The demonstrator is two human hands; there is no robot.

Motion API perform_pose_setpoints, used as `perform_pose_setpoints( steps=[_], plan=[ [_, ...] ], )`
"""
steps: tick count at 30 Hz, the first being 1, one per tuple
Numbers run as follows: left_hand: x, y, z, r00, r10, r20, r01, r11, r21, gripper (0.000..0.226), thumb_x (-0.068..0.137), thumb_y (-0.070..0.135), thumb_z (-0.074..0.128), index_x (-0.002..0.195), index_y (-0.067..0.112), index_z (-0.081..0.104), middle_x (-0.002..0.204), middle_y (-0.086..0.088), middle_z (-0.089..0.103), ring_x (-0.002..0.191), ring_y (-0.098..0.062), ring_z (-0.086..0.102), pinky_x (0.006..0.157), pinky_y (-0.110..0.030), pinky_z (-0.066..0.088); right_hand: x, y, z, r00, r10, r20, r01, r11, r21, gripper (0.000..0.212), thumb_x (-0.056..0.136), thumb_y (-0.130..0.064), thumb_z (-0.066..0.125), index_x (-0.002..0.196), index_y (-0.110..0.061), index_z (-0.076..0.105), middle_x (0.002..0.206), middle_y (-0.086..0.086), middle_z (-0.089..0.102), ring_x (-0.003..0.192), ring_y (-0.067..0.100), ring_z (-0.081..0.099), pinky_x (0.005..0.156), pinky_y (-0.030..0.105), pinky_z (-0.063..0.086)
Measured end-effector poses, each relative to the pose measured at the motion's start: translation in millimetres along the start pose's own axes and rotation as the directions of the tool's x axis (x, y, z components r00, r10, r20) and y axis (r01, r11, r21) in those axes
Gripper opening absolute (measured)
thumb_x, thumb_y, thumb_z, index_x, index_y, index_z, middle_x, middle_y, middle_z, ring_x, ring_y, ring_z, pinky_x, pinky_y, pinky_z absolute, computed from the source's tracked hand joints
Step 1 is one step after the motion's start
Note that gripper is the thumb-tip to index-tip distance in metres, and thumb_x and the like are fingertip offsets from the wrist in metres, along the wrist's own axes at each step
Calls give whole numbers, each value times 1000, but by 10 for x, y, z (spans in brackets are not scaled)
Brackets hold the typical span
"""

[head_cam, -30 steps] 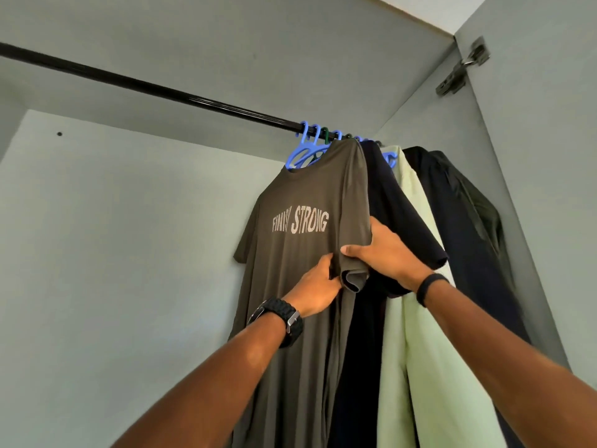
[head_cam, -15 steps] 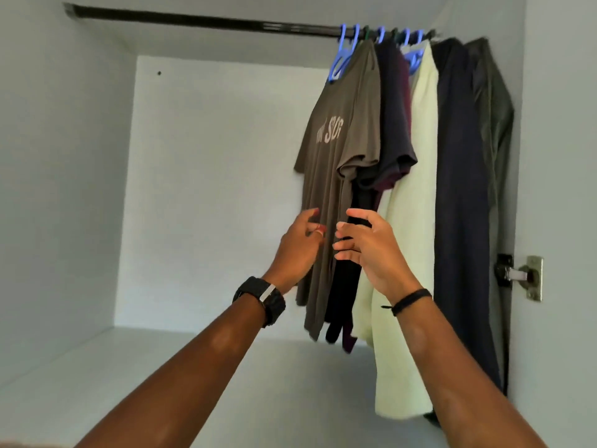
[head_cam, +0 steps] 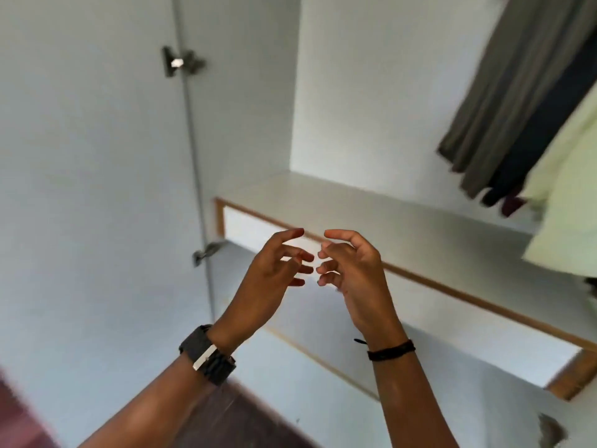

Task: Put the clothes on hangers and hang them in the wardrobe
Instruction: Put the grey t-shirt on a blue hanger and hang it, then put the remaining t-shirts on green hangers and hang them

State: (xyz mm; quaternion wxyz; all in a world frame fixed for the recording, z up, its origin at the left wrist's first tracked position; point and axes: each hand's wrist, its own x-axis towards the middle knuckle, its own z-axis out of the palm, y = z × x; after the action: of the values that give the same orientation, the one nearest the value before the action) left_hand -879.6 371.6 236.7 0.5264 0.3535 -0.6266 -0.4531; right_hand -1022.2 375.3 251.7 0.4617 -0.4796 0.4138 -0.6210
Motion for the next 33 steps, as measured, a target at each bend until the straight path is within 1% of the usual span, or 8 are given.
perform_pose_setpoints(
  steps=[2,5,9,14,20,26,28,33],
  plan=[
    [-467,-211,-376,990,-106,-88,109,994,21,35,99,3,41,123,27,49,98,-5,65,90,-21,68,81,-33,54,-230,372,319,990,110,88,-109,994,-16,14,90,-3,58,104,-6,61,70,5,63,54,16,58,51,26,49],
    [-1195,-389,-860,931,-267,-248,279,960,11,34,98,2,42,124,23,50,99,-8,66,87,-20,68,79,-31,55,-646,838,794,939,263,221,-254,965,-71,12,91,-5,58,102,-6,63,72,6,63,58,18,61,54,26,50],
    [-2293,-538,-1432,810,-404,-425,433,901,-29,34,98,2,43,124,22,51,99,-6,67,85,-15,68,78,-28,54,-1378,1338,1549,815,446,370,-406,895,-186,10,92,-6,57,98,-9,63,76,9,63,61,17,61,54,26,51],
    [-3620,-573,-1955,657,-470,-590,493,859,-135,34,97,0,42,117,25,52,90,2,68,78,-8,67,73,-24,53,-2416,1743,2451,624,588,514,-485,808,-336,10,92,-4,55,99,-7,62,74,8,61,58,14,59,52,24,50],
    [-5075,-534,-2343,427,-493,-758,473,836,-277,30,97,-1,43,119,16,52,86,-2,66,77,-15,65,70,-28,50,-3614,2047,3305,346,645,682,-399,759,-515,11,94,-4,53,99,-7,62,75,6,60,59,13,58,49,21,50],
    [-6328,-447,-2414,111,-467,-877,441,814,-378,29,97,-3,38,120,11,50,86,-4,61,65,-7,62,58,-17,50,-4740,2358,3863,48,678,733,-199,726,-658,14,95,-5,51,105,-5,60,77,6,60,60,14,60,51,24,51],
    [-6683,-505,-2374,14,-458,-889,443,800,-405,29,97,-1,39,121,11,50,85,-3,61,67,-9,61,61,-21,48,-5091,2480,3961,-53,685,727,-147,715,-684,15,94,-3,50,105,-4,60,78,8,60,64,18,60,56,29,53],
    [-7412,-736,-2249,-191,-444,-875,414,772,-482,25,97,5,40,118,17,49,86,1,64,76,-14,61,73,-32,47,-5879,2841,4137,-250,676,694,-40,709,-705,13,94,-1,48,99,-5,59,75,9,59,56,16,56,45,23,51]
  ],
)
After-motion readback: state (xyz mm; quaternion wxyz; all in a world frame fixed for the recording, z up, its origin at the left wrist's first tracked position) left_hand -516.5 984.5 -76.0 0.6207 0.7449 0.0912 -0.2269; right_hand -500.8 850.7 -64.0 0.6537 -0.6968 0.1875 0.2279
